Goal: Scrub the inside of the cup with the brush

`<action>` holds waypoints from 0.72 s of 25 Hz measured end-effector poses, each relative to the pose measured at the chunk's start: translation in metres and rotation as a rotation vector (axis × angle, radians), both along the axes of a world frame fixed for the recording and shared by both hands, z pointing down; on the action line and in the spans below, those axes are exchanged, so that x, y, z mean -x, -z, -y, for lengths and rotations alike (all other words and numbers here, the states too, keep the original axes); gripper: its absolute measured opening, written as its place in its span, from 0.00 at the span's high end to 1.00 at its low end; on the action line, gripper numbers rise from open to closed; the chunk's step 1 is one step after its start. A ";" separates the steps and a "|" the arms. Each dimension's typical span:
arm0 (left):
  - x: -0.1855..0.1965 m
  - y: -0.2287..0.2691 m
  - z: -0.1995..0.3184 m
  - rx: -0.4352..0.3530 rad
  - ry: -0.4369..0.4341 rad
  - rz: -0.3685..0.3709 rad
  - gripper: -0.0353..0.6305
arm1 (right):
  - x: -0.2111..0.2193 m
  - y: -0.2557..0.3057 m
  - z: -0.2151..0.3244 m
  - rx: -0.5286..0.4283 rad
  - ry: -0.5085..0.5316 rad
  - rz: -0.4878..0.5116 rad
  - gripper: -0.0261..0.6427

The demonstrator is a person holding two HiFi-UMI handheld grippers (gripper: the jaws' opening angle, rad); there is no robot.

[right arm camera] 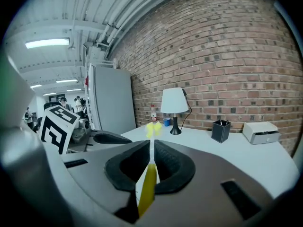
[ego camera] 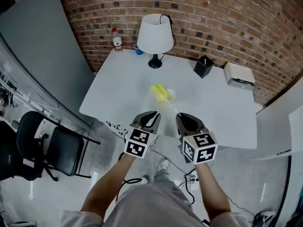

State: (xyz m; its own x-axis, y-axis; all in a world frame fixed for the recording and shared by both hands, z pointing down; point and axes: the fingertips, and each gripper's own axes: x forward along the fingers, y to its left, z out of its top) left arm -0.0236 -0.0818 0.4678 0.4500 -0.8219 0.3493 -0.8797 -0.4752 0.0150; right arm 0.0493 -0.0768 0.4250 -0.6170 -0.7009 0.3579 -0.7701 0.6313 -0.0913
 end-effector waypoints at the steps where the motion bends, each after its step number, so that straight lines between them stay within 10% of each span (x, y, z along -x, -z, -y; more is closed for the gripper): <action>1: 0.001 0.003 -0.004 -0.003 0.000 -0.005 0.89 | 0.001 0.000 -0.005 -0.005 -0.003 -0.004 0.92; 18: -0.004 0.023 -0.040 -0.027 -0.051 -0.043 0.94 | -0.005 0.004 -0.047 -0.050 -0.038 -0.040 0.92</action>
